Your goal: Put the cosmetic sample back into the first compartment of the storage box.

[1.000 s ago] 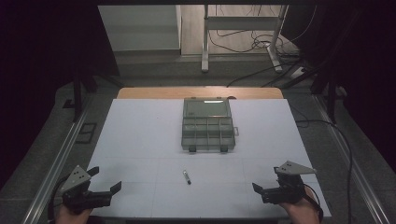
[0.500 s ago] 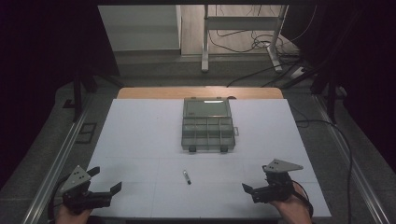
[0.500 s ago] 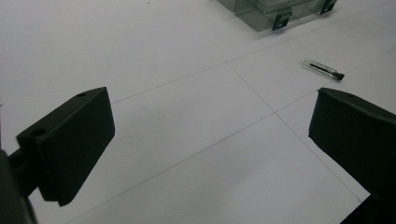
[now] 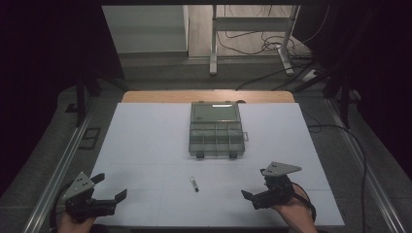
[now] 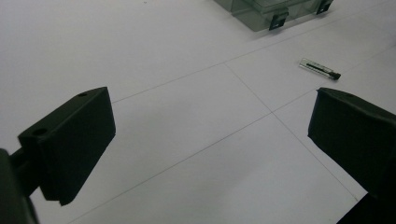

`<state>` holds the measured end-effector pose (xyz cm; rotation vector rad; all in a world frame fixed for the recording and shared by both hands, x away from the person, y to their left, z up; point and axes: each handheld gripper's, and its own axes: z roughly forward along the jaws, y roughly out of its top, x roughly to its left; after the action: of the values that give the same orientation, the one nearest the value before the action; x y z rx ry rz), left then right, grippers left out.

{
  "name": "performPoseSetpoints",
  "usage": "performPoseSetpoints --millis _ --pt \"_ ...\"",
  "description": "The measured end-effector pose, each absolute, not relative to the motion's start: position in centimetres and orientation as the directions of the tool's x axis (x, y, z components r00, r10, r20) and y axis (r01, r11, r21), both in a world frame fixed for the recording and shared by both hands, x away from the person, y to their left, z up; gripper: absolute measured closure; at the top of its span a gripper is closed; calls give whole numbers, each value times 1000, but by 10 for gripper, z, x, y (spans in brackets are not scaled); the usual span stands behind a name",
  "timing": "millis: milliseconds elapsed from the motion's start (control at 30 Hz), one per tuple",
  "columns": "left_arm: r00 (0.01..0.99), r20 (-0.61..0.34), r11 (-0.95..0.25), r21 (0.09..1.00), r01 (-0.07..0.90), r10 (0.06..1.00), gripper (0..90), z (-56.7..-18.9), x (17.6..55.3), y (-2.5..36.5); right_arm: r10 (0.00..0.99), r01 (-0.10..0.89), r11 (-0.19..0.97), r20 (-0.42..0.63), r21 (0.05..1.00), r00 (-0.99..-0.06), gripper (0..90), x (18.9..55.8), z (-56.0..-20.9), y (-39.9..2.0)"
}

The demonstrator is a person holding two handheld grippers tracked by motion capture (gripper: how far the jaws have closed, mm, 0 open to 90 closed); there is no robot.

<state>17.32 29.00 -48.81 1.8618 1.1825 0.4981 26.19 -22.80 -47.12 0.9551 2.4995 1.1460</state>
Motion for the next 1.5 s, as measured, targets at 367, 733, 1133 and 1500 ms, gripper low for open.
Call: performPoseSetpoints --millis 367,733,1133,1500 --pt "474 -102 -193 824 533 875 15 -488 173 289 611 469 485 97 739 -786 0 271 -471 -210" --pt "478 -99 -197 824 531 873 15 -488 173 289 591 462 494 105 737 -800 0 283 -472 -192" --pt "482 -96 -202 824 530 871 16 -488 173 288 587 476 499 122 724 -800 0 294 -477 -176" --pt "484 -95 -205 824 529 870 16 -488 173 288 585 485 512 125 709 -801 0 302 -482 -164"
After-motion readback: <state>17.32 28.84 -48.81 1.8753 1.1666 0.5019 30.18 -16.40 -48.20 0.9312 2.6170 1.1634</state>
